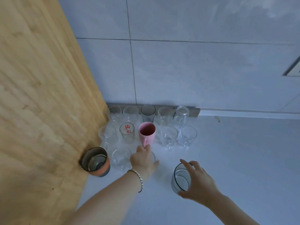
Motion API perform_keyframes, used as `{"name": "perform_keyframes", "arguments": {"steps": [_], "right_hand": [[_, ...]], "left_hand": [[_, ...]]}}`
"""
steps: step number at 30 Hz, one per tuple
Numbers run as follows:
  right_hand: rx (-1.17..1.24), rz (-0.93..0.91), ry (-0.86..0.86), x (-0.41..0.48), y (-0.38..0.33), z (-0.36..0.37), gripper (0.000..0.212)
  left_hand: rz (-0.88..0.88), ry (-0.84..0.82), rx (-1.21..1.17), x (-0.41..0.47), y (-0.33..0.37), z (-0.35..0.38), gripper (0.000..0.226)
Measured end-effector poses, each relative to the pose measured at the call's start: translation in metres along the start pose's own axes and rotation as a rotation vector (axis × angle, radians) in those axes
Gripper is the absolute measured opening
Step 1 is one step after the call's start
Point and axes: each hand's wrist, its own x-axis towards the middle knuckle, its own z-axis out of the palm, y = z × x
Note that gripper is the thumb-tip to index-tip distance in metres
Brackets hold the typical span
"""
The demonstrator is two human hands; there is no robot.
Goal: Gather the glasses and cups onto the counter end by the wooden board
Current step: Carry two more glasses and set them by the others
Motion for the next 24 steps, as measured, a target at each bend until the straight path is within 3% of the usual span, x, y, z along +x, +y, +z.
{"name": "perform_keyframes", "arguments": {"steps": [6, 12, 18, 24], "right_hand": [[0.026, 0.134, 0.033, 0.013, -0.012, 0.005, 0.101], [0.067, 0.202, 0.083, 0.046, -0.029, 0.009, 0.101], [0.079, 0.206, 0.084, 0.071, -0.041, 0.018, 0.101], [0.223, 0.258, 0.110, 0.059, -0.033, 0.023, 0.118]], "left_hand": [[0.060, -0.032, 0.037, 0.018, -0.007, 0.009, 0.078], [0.169, -0.163, -0.099, 0.016, -0.029, 0.010, 0.095], [0.192, -0.103, -0.161, 0.012, -0.038, 0.016, 0.098], [0.192, -0.070, -0.046, 0.008, -0.032, 0.013, 0.097]]}}
